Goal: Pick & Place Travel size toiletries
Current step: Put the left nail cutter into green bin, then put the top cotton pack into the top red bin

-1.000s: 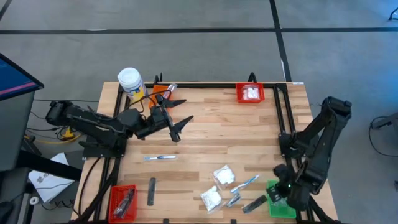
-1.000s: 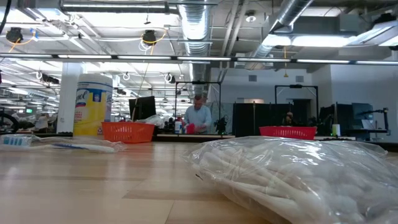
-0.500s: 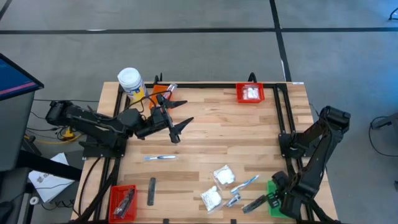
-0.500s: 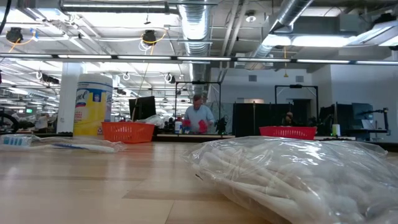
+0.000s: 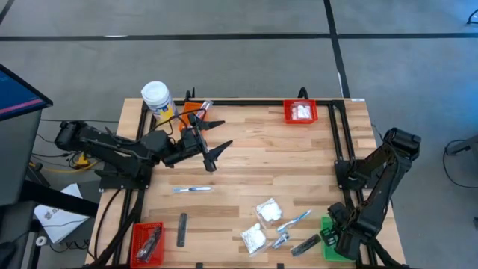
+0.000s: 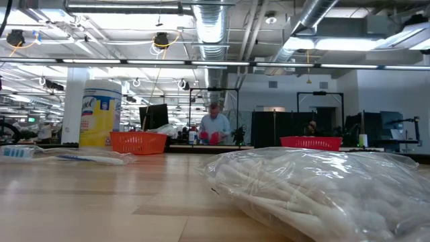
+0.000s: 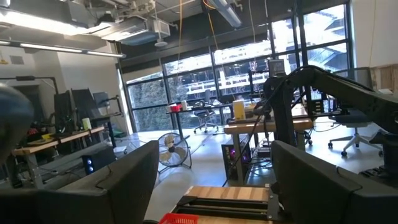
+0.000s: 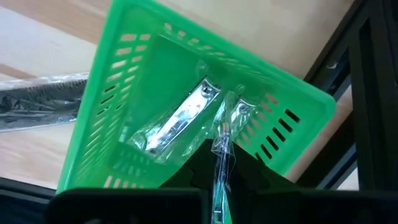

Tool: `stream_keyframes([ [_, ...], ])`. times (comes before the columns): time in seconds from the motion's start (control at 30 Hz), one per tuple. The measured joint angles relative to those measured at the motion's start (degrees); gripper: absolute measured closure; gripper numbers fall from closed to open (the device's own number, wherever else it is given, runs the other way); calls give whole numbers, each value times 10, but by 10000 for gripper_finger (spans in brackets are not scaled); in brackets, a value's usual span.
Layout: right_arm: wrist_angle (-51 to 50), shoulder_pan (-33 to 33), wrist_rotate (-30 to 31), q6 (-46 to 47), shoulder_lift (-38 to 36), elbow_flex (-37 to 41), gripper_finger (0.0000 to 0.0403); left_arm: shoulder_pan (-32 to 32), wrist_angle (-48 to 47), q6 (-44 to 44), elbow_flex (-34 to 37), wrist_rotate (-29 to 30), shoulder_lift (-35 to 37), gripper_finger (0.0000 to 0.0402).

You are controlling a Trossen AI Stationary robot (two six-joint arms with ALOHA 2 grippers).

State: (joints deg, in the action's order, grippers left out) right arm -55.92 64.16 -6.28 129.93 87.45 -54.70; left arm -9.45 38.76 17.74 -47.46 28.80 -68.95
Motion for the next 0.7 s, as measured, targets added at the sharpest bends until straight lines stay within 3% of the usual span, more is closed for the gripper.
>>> stream_keyframes([
  [0.7, 34, -13, 1, -44, 0, 14, 327, 0, 0, 0, 0, 1, 0, 103],
])
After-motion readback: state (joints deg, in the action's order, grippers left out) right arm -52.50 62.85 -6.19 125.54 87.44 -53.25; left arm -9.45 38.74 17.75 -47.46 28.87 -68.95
